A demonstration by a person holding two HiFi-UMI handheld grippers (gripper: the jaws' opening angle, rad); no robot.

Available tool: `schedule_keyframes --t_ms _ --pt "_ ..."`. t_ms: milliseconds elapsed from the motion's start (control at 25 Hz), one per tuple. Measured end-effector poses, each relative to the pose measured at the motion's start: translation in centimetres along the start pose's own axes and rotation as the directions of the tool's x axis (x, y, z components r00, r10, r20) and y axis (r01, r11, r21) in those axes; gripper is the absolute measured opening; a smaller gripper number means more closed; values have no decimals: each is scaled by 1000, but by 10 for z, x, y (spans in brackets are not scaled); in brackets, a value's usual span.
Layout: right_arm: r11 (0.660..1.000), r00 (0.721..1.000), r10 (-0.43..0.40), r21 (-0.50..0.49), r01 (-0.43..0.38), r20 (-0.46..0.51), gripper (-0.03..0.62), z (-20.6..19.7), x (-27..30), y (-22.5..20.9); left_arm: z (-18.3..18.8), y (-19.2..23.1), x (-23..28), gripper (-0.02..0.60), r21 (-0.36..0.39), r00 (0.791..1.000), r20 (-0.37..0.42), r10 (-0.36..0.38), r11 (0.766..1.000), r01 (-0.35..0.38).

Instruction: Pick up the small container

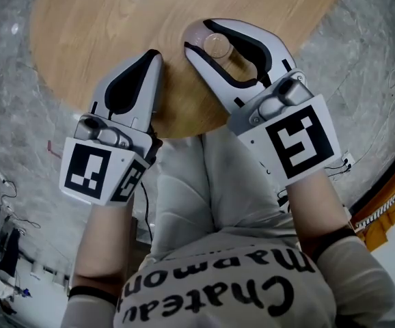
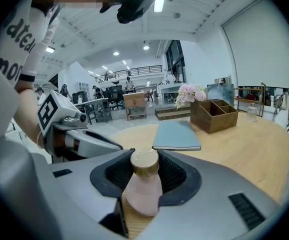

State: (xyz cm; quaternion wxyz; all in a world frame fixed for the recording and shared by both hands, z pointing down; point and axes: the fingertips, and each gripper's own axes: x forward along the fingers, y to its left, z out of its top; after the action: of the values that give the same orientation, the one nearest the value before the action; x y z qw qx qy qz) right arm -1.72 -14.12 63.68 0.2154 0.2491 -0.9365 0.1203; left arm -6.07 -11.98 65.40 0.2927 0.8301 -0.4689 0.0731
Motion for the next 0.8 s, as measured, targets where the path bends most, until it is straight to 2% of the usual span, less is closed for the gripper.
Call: schedule_keyframes --t_ms 160,280,560,800 --pt "1000 1000 -6 -4 6 -10 137 7 3 9 6 4 -17 15 -9 1000 10 27 1000 -27" --pt "1000 1000 -9 8 9 -28 137 6 0 5 14 4 -19 15 -42 997 16 70 997 -69" --pt "999 994 -30 10 31 -104 135 1 4 3 29 0 -38 15 -122 994 8 109 987 -107" --pt "997 991 -72 23 75 -113 133 4 4 2 40 -10 -52 15 -120 992 -22 122 985 -124"
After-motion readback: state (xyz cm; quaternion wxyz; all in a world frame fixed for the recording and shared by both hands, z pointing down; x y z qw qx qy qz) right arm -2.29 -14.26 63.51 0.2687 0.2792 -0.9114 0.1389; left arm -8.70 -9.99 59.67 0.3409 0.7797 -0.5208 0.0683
